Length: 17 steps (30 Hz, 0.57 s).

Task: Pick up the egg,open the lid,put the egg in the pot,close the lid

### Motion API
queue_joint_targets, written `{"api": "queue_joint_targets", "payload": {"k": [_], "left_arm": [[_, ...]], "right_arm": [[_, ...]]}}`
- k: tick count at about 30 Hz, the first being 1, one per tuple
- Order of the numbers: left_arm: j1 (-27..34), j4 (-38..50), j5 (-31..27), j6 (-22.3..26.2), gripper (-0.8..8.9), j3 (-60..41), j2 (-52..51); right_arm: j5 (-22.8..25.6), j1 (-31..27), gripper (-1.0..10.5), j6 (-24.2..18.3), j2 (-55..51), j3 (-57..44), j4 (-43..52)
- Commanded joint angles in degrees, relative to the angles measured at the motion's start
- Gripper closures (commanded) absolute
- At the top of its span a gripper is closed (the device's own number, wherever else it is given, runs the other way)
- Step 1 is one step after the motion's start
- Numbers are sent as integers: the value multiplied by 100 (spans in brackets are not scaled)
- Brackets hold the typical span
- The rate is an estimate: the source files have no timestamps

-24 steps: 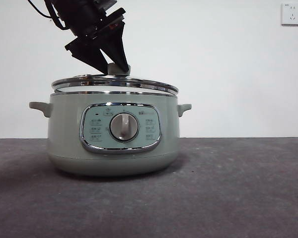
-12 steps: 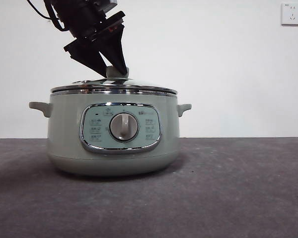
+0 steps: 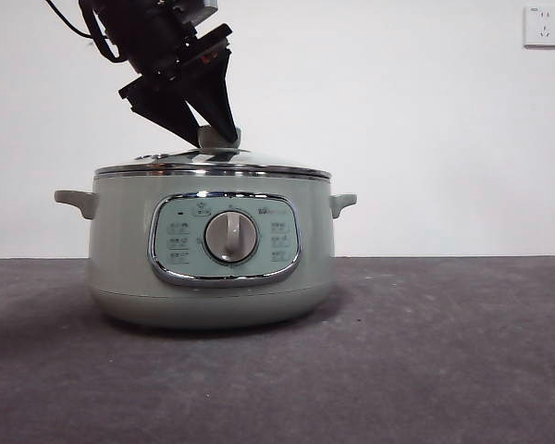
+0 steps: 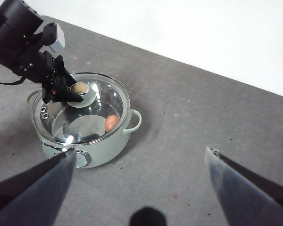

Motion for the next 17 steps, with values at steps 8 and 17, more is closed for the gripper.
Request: {"api": "queue_joint_targets", "payload": {"k": [8, 17], "left_arm": [[-11, -289, -66, -55, 789, -236, 94], [0, -400, -44, -83, 429, -234, 92]], "right_arm": [[7, 4, 478, -22, -9, -31, -142], [7, 4, 478, -20, -9, -31, -140]]}}
